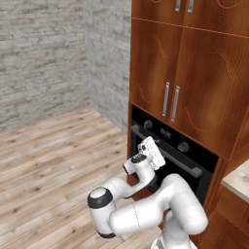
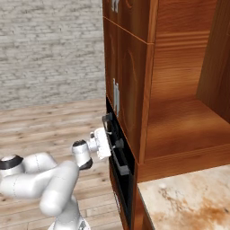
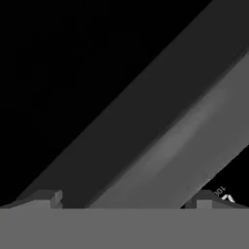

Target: Place the fish on the rack of the oven, and slide the rack back inside. Close the oven door.

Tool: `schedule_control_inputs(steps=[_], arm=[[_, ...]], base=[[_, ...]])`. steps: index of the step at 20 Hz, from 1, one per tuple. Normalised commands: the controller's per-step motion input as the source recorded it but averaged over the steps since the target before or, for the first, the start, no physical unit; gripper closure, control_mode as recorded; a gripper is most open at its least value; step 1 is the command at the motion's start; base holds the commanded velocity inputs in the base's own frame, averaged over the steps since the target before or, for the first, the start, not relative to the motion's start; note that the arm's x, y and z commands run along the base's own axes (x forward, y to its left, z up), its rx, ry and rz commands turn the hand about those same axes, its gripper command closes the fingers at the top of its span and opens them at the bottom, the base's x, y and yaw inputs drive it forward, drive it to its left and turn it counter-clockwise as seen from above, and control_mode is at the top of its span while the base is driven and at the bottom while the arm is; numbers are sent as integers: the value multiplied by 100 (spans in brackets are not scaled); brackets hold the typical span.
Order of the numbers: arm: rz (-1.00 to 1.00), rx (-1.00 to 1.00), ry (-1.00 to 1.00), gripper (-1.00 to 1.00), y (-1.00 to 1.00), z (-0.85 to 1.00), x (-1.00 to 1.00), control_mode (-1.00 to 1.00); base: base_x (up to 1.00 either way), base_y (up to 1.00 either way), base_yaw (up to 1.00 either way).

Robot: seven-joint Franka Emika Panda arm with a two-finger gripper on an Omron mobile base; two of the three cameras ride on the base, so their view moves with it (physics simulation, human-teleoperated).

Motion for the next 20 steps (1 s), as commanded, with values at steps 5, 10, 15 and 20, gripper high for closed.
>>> schedule_control_inputs(steps=[5,10,15,20], arm=[[-27,-41,-14,-100,-98,0,54,-100],[-29,-35,-9,-100,-100,1,53,-100],[-29,-11,-9,-100,-94,-10,26,-100],[-11,2,0,-100,-71,-3,0,-100]], base=[[0,0,0],[0,0,0],[0,0,0],[0,0,0]])
